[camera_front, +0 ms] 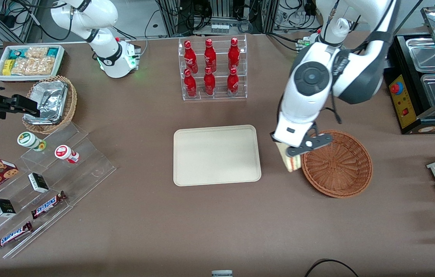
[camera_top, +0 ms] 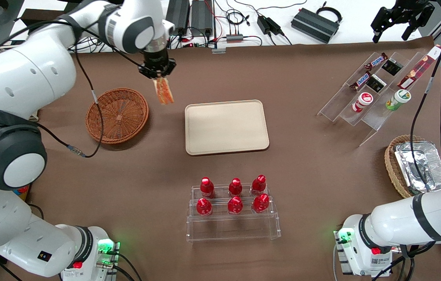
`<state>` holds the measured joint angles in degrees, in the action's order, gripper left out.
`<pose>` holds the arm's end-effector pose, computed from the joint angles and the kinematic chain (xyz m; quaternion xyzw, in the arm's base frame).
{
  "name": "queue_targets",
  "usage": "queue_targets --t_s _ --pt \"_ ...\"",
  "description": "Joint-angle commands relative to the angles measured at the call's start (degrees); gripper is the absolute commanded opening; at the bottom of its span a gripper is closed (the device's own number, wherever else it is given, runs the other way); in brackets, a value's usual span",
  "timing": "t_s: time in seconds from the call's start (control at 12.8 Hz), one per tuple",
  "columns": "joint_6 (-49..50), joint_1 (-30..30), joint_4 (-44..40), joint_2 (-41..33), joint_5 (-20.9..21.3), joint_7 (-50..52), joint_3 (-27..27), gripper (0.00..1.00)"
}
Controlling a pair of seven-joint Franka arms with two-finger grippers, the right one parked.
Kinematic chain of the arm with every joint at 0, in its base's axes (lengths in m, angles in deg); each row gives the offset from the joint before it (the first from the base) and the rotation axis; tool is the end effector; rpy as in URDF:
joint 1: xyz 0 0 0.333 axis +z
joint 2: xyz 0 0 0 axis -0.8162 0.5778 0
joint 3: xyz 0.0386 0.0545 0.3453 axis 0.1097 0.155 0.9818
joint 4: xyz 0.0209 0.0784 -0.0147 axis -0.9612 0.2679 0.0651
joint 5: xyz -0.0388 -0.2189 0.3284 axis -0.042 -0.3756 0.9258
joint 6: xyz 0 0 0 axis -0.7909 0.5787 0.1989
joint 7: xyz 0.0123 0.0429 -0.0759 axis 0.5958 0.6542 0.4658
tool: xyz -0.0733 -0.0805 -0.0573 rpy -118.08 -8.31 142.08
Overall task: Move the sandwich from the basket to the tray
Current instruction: 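Lift the sandwich and carry it over the cream tray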
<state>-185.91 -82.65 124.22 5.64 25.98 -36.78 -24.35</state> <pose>0.5594 -0.3387 0.4735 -0.9891 -0.1419 0.0068 0.0375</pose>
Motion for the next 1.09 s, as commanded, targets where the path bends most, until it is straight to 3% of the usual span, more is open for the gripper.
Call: queue_targets --t_s 0.0,0.39,0.7,1.02 --pt "-2.0 -4.9 -4.6 5.1 -1.0 0.5 0.5 0.00" --pt "-4.4 -13.5 -14.4 16.9 -0.9 1.6 0.5 0.00" --pt "-11.3 -18.1 -14.1 22.3 -0.2 2.5 0.6 0.00" --pt "-15.3 -18.7 -13.6 25.1 0.0 2.2 0.6 0.00"
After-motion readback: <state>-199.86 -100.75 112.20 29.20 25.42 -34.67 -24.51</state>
